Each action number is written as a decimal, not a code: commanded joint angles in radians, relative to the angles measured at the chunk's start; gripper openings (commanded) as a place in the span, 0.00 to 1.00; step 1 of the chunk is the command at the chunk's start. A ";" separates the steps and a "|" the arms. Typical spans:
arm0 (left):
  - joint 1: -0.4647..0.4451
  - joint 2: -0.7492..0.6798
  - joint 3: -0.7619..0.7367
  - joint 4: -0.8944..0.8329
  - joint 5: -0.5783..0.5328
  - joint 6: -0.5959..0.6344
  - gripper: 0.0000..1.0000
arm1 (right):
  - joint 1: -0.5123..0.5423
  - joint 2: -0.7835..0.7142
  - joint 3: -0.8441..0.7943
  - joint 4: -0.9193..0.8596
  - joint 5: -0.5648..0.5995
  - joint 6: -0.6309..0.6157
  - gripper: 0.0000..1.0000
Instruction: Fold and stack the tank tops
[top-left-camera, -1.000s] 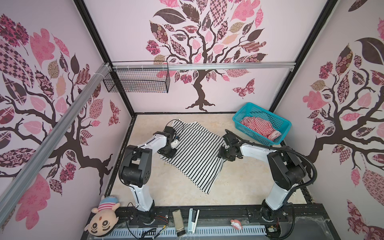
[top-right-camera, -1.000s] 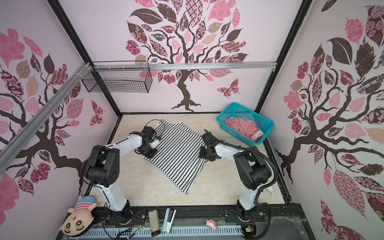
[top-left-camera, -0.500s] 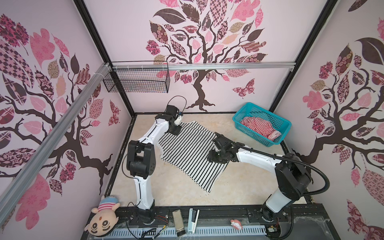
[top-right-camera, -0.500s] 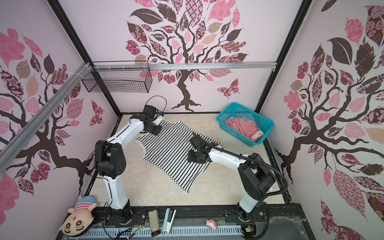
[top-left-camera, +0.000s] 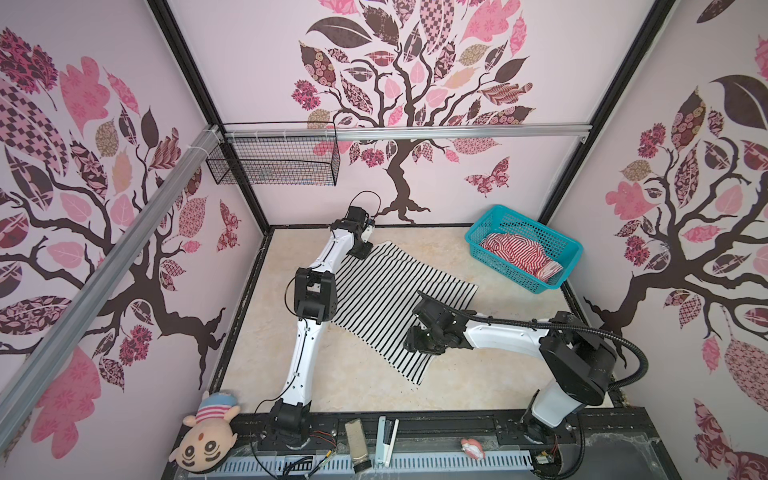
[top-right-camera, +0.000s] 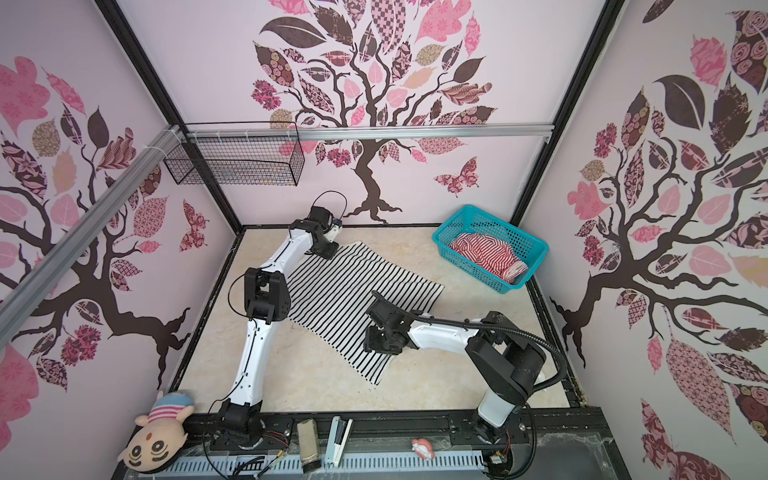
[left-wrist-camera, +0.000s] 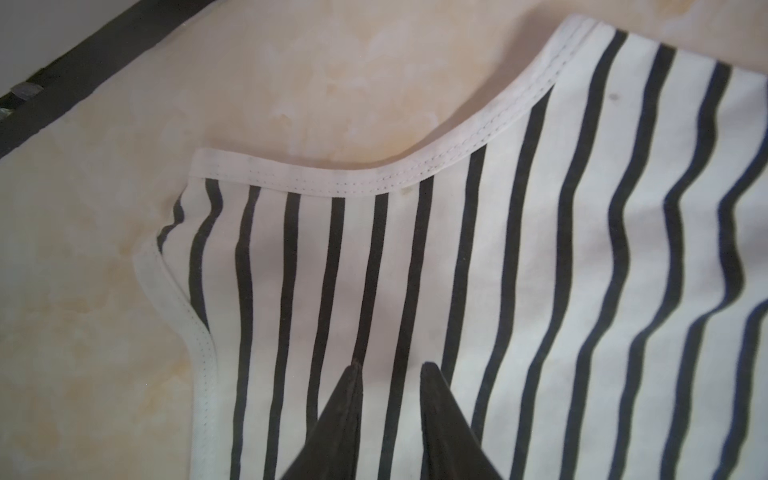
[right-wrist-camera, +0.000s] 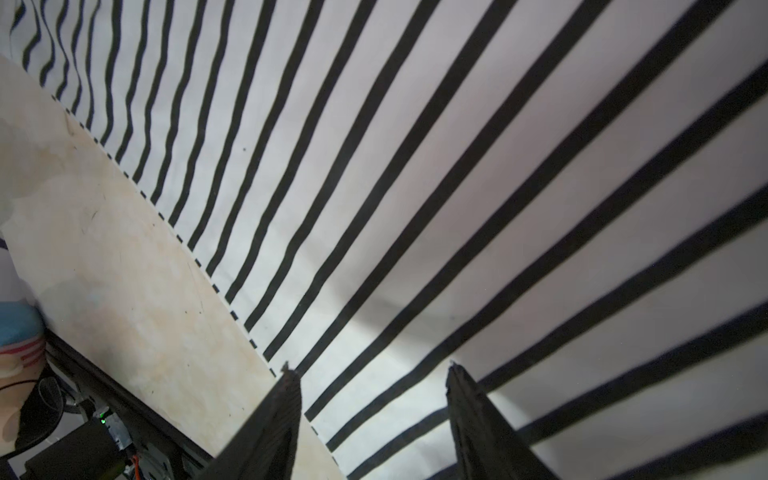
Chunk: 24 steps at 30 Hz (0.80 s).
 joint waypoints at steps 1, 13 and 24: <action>0.002 -0.003 -0.029 0.018 -0.022 0.018 0.29 | 0.007 0.025 -0.036 0.041 -0.015 0.043 0.59; 0.050 -0.060 -0.227 0.048 -0.166 0.089 0.28 | 0.001 -0.030 -0.104 -0.096 0.078 -0.057 0.60; 0.091 -0.326 -0.678 0.149 -0.168 0.073 0.27 | -0.112 -0.021 -0.037 -0.225 0.115 -0.258 0.60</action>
